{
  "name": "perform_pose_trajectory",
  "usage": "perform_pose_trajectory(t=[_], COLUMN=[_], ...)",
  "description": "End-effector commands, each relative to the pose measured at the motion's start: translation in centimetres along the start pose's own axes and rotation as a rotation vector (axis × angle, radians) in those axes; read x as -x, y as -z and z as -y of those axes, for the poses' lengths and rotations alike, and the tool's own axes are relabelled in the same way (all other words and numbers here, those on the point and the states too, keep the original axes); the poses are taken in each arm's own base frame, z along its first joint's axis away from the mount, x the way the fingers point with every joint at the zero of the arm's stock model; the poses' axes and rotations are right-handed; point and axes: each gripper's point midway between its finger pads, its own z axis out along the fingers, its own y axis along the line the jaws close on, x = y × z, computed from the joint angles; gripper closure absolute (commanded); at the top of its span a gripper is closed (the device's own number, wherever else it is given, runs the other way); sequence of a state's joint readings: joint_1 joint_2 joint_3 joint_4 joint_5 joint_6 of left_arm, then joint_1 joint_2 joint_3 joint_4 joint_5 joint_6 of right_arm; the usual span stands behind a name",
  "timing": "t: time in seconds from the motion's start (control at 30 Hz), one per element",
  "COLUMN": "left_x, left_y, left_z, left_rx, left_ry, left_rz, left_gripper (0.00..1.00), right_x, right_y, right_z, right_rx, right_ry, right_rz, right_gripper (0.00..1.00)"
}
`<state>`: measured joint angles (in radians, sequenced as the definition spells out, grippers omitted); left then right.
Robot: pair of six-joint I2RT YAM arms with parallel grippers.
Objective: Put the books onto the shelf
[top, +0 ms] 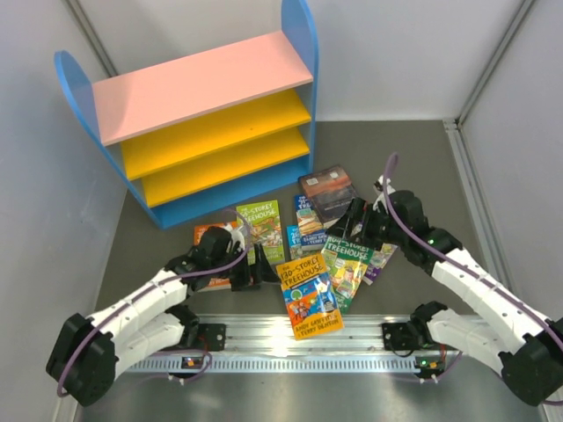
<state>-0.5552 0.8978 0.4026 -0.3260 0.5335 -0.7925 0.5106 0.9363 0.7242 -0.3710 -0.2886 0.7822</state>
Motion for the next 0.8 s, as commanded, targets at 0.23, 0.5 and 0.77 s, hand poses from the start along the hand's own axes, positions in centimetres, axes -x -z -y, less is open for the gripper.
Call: perform_pose_trajectory(t=[0.23, 0.5, 0.77], left_x=[1.4, 2.7, 4.9], left_y=[-3.8, -6.3, -3.6], left_z=[2.9, 3.9, 8.5], left_rx=[-0.151, -0.224, -0.271], left_ry=[-0.063, -0.052, -0.127], left_rz=[0.071, 0.087, 0.134], left_gripper=[0.01, 0.21, 1.00], right_x=[-3.8, -4.4, -4.1], right_y=[0.1, 0.4, 0.9], right_z=[1.7, 2.4, 2.2], right_rx=[-0.043, -0.061, -0.056], right_ry=[-0.032, -0.035, -0.031], right_rz=[-0.075, -0.073, -0.053], right_gripper=[0.00, 0.00, 0.00])
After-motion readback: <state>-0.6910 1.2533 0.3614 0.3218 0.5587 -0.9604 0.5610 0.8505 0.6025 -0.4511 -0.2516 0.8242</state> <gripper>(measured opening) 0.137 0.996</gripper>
